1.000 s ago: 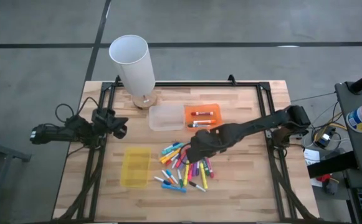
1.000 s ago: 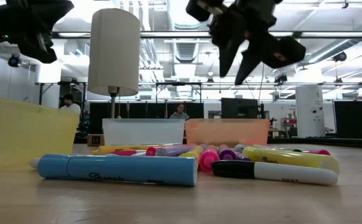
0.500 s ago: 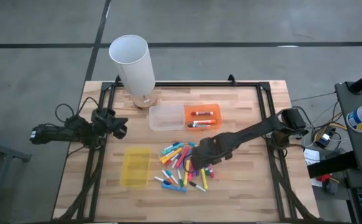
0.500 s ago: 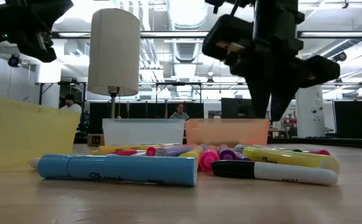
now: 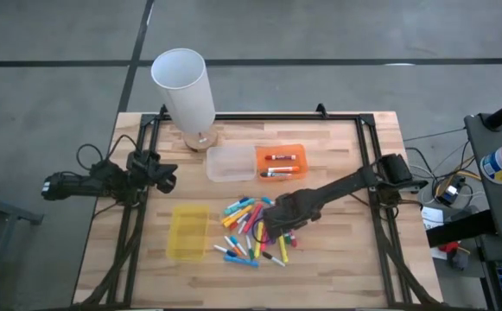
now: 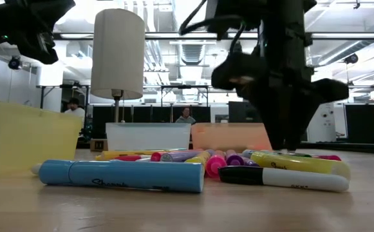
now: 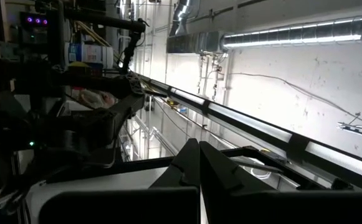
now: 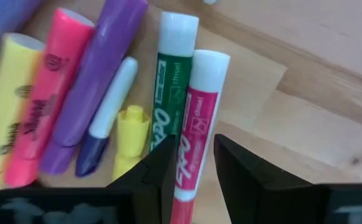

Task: Pick & Place Markers
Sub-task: Put the pink marker into the orange bin

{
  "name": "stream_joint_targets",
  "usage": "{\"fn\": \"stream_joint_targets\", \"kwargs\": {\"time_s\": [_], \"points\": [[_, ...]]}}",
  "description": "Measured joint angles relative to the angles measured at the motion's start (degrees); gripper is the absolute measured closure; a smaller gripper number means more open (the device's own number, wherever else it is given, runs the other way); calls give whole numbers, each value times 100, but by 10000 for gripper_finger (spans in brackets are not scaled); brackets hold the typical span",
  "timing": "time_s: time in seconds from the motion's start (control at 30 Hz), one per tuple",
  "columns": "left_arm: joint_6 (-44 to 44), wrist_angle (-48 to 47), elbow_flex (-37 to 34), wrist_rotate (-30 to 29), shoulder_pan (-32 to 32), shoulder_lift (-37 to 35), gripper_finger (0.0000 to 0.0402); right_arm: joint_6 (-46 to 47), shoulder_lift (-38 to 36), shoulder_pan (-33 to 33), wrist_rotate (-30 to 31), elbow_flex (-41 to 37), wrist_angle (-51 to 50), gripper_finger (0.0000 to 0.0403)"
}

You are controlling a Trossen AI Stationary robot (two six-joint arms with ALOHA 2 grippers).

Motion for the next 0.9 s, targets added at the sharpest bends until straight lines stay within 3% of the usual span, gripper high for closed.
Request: {"fn": "stream_joint_targets", "kwargs": {"time_s": [0.4, 0.63, 0.73, 0.9], "points": [[0, -4, 1, 0, -4, -2, 402, -523, 565, -27, -490, 153, 20, 301], [4, -4, -1, -2, -4, -2, 402, -975, 325, -92, -564, 219, -157, 349], [4, -7, 0, -4, -4, -2, 402, -1044, 14, -158, -470, 295, -229, 351], [6, -41, 0, -79, -3, 2, 402, -1113, -493, -335, 334, 295, -365, 351]]}}
